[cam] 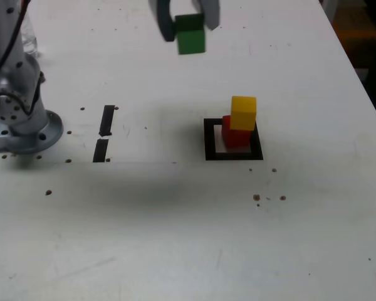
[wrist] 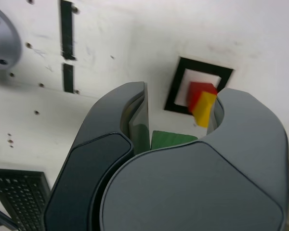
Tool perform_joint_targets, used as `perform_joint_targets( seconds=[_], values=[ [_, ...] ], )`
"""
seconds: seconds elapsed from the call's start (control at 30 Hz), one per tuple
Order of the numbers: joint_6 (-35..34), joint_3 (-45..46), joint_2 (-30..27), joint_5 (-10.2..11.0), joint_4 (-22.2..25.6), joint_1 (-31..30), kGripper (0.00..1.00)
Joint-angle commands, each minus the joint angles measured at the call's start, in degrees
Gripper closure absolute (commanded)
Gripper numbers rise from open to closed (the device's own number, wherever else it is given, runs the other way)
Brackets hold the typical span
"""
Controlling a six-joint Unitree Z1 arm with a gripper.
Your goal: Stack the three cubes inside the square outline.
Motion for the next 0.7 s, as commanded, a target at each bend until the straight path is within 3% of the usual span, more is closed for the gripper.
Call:
perform_joint_targets(
  seconds=[0.0, 0.23, 0.67],
  values=[
    [-0.1, -3.8, 2.3, -0.7, 0.6, -0.7, 0.82],
    [-0.1, -8.3, 7.7, -2.0, 0.5, -2.2, 0.82],
    [0.1, -7.2, 12.6, -0.7, -0.9, -4.6, 0.82]
  ],
)
